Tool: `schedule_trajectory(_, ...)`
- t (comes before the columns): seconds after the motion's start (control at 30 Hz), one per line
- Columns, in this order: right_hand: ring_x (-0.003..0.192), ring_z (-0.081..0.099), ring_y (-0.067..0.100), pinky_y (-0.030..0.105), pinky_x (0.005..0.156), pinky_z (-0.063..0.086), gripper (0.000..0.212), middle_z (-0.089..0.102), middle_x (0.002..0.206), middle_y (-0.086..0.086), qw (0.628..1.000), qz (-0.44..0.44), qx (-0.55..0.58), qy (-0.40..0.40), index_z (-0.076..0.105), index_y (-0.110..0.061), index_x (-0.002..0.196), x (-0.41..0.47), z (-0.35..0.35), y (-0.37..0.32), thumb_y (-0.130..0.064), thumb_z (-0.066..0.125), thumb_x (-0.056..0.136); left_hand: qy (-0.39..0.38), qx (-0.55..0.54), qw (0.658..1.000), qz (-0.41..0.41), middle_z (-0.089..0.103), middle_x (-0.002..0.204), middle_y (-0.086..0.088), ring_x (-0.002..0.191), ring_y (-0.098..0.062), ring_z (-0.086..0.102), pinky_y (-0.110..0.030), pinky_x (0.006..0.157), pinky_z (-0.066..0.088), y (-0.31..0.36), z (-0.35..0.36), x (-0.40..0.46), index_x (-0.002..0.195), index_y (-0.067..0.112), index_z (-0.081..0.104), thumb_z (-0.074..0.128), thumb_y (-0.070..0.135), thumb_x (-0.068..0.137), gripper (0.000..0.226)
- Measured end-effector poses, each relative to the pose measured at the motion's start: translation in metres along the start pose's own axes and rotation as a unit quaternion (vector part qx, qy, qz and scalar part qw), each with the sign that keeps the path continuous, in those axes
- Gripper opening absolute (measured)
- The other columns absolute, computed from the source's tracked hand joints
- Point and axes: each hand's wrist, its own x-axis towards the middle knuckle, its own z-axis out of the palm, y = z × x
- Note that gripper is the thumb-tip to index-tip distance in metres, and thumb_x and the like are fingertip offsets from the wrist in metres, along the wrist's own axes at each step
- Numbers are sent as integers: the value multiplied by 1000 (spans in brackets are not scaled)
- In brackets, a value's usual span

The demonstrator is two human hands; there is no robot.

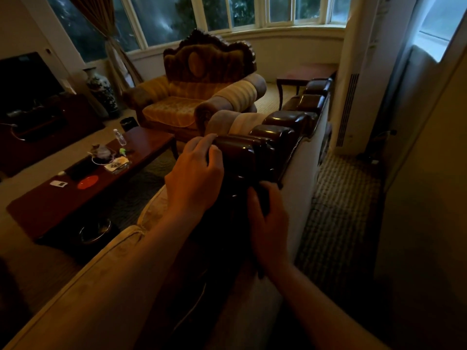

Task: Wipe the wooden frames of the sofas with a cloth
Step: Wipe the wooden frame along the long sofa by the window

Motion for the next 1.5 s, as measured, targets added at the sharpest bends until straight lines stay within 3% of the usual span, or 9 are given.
schedule_trajectory(0.07,75,56,-2,8,63,43,10,56,87,-12,999,-2,-39,35,48,-27,97,35,2,10,-36,46,93,-2,-1,1000,0,45,140,12,125,-11,44,-38,99,38,0,0,0,134,32,48,21,44,83,59)
schedule_trajectory(0.23,76,50,-6,0,67,36,14,53,86,-14,986,90,8,137,56,-9,105,98,9,8,-19,49,97,7,-3,1000,0,47,138,10,124,-11,45,-35,96,36,0,1,1,133,31,49,23,43,83,58)
schedule_trajectory(0.43,72,58,-3,11,64,45,15,58,82,-9,992,97,65,45,54,-25,91,-7,4,10,-13,48,97,11,-7,1000,1,47,138,11,124,-11,45,-34,96,35,-2,1,0,133,30,50,22,42,83,58)
schedule_trajectory(0.67,76,55,-13,4,68,42,10,55,83,-17,996,-33,38,78,60,-12,93,74,18,-38,-18,52,92,-1,2,1000,6,47,139,9,124,-12,45,-35,95,37,-3,0,2,134,31,48,23,43,82,59)
schedule_trajectory(0.77,68,58,-3,11,62,46,16,59,78,-11,995,40,77,49,56,-24,87,44,5,-17,-12,50,95,7,-5,1000,3,47,139,10,124,-12,45,-36,97,37,-2,1,1,133,30,49,23,42,82,58)
schedule_trajectory(0.87,64,59,8,19,58,47,16,60,74,-1,994,95,53,16,57,-22,85,22,-2,2,-13,50,95,6,-5,1000,-2,47,138,11,122,-11,45,-35,95,37,-1,1,1,132,31,50,23,42,82,58)
schedule_trajectory(1.07,66,54,-11,6,64,43,11,54,75,-16,998,37,-25,36,62,-11,91,90,3,-23,-17,52,94,5,1,1000,-7,47,139,8,125,-13,44,-37,97,36,0,0,2,133,29,50,22,42,81,60)
schedule_trajectory(1.33,52,54,-4,7,50,41,15,58,64,-8,995,95,15,-15,62,-15,79,36,-13,3,-12,55,92,1,-7,1000,-9,48,138,9,124,-14,45,-42,101,36,-1,0,1,132,31,50,22,43,81,59)
schedule_trajectory(1.5,46,51,-4,7,46,37,21,54,61,-7,995,78,-8,-55,57,-17,72,86,-15,-28,-14,54,93,-6,-12,1000,-8,48,137,9,124,-14,45,-42,101,37,-1,0,3,131,30,51,23,43,81,59)
